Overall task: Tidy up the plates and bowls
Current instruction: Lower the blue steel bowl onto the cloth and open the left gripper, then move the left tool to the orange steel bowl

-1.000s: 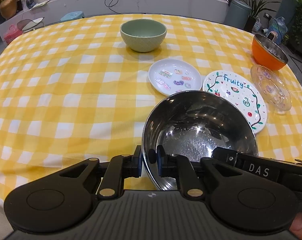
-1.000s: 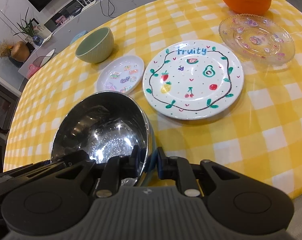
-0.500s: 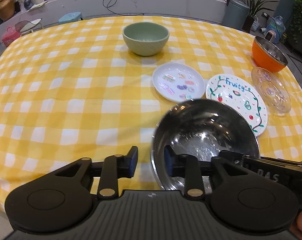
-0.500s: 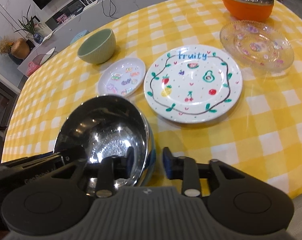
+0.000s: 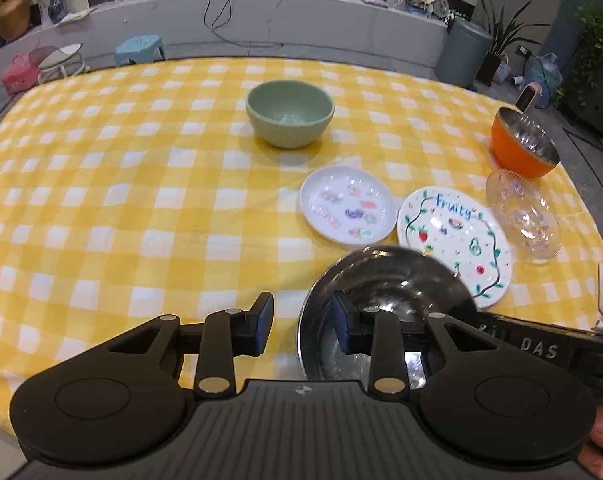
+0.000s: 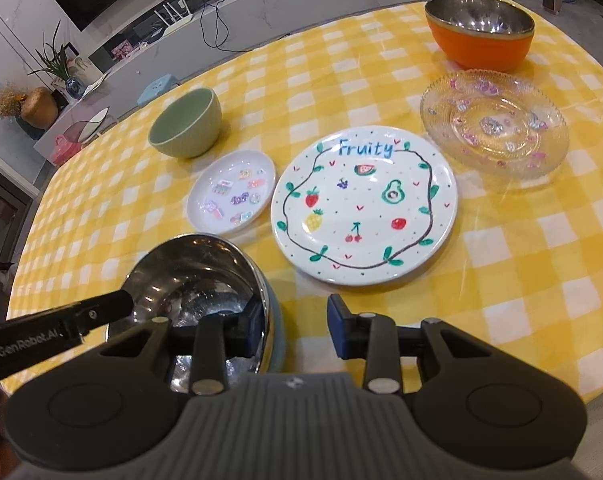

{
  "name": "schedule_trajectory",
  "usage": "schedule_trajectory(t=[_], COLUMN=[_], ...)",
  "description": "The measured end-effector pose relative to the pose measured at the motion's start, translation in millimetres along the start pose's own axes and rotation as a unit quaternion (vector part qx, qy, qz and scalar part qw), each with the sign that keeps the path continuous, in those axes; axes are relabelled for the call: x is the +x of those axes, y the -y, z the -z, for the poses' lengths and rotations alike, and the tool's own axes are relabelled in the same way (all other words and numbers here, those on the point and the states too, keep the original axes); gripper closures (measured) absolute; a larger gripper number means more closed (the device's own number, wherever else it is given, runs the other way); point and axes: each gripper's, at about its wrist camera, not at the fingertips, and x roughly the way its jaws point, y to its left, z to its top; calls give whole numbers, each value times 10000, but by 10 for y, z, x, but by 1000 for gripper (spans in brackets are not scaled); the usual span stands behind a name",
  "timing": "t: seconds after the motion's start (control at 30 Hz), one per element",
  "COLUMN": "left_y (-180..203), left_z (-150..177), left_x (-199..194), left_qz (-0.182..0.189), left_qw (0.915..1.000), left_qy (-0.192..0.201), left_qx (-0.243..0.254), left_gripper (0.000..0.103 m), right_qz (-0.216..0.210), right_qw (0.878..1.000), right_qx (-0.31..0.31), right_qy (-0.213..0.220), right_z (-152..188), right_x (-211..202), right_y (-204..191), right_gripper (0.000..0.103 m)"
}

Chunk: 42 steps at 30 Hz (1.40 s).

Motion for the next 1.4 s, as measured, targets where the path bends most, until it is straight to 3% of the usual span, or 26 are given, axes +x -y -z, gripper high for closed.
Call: schedule_trajectory(t=[0.17,0.3,1.03,1.4], left_y=[31,35,-247,71], left_z=[-53,-87,-249,-439], left_x=[-84,-138,-209,-108], left_qz=[19,-16,44,209], left_qw=[9999,9997,9985,9989], left_qy=[106,221,408,400], left_qx=[-16,-35,-350,-98], left_gripper=[64,56,56,55], right_qz=[-24,-51,-361,-106], right_qw=[10000,10000,9989,9985], right_qx=[21,40,121,274], right_qy=[22,44,258,452], right_z=[-11,-10,-172,-419], right_x=[-11,-27,-197,-251], right_y=[-14,-9,8,369], right_gripper=[69,69,66,66])
